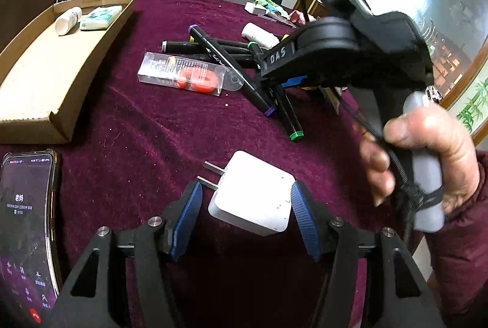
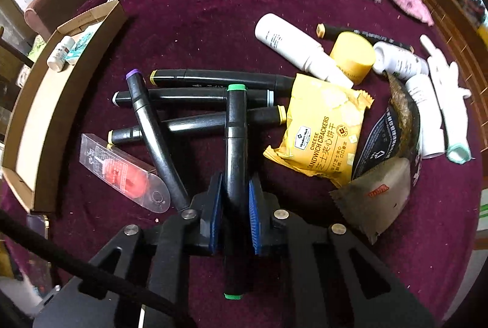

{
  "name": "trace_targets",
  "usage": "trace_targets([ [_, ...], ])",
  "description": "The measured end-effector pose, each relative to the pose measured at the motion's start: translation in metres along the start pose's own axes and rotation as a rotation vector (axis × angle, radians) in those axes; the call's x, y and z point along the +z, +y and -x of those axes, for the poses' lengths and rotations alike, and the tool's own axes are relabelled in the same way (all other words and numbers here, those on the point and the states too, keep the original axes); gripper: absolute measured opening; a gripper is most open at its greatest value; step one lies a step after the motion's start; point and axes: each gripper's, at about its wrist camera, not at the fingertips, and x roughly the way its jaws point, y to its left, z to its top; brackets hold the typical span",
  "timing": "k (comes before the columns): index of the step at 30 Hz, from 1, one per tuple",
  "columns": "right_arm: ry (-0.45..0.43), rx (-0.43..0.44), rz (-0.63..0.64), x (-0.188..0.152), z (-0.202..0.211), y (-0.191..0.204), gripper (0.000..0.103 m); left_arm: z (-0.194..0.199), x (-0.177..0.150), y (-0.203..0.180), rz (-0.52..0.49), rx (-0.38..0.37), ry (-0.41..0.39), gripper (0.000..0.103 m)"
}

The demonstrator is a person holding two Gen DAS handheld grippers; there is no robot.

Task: Organize objects
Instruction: 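Grasp a black green-capped marker with the right tool while the left tool holds the charger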

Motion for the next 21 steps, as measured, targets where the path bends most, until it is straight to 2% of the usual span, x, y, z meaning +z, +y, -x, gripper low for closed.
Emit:
trace_targets([
  [3,-0.020,-0.006,-0.005,-0.005,0.002,-0.002,0.012,0.008,0.002,0.004,0.002,0.003,-0.025,0.025],
  [4,-0.019,0.019,-0.023,-0.007,0.004,-0.006,0.012,0.012,0.002,0.006,0.003,0.007,-0.034,0.010],
  [5,-0.018,0.047,-0.040,-0.009,0.005,-0.009,0.012,0.014,0.004,0.009,0.014,-0.007,-0.036,0.003],
  [9,-0.044,0.099,-0.074,-0.015,0.014,-0.021,0.012,0.015,0.004,0.010,0.016,-0.007,-0.022,0.003],
  [10,-0.041,0.120,-0.080,-0.017,0.017,-0.023,0.012,0.016,0.004,0.008,0.007,-0.007,-0.021,0.005],
  [12,-0.043,0.161,-0.093,-0.021,0.022,-0.030,0.012,0.017,0.003,0.005,-0.006,-0.023,-0.032,0.017],
  [14,-0.057,0.164,-0.091,-0.026,0.028,-0.033,0.012,0.016,0.001,0.007,0.006,-0.069,-0.021,0.048],
  [16,-0.065,0.172,-0.090,-0.029,0.032,-0.035,0.012,0.015,-0.001,0.004,-0.007,-0.100,-0.005,0.051],
  [21,-0.067,0.219,-0.094,-0.043,0.035,-0.038,0.012,0.008,-0.007,-0.003,-0.025,-0.074,0.052,0.051],
])
